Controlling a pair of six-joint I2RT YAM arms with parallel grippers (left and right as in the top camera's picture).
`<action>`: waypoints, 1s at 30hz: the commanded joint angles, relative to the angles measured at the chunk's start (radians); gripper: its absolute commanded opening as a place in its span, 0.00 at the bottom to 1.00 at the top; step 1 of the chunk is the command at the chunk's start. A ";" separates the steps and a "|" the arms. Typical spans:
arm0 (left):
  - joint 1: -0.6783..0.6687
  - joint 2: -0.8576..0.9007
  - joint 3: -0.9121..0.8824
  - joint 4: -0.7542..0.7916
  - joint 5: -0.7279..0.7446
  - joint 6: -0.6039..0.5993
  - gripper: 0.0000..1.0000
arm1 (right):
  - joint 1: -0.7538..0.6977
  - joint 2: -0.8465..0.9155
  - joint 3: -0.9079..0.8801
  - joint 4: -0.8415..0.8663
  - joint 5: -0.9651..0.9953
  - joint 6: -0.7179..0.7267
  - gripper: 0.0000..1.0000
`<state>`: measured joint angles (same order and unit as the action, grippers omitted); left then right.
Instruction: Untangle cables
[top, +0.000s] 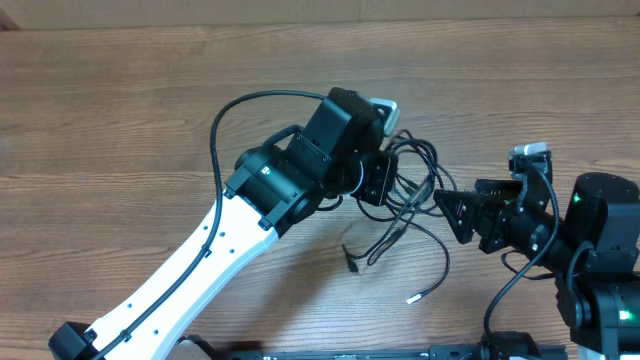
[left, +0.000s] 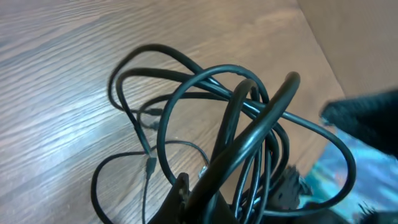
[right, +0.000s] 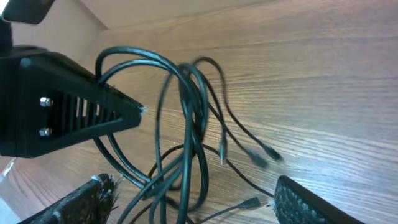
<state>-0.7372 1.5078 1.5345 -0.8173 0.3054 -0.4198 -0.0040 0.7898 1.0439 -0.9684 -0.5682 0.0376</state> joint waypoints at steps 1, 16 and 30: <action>0.003 -0.004 0.011 0.020 0.104 0.120 0.04 | 0.003 -0.007 0.005 0.005 -0.040 -0.055 0.78; 0.003 -0.004 0.011 0.123 0.192 0.098 0.04 | 0.003 -0.007 0.005 0.000 -0.039 -0.055 0.04; 0.004 -0.004 0.011 0.054 -0.136 -0.386 0.04 | 0.003 -0.007 0.005 -0.034 -0.039 -0.054 0.04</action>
<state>-0.7383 1.5078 1.5341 -0.7475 0.3180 -0.6010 -0.0040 0.7902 1.0439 -0.9936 -0.6029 -0.0113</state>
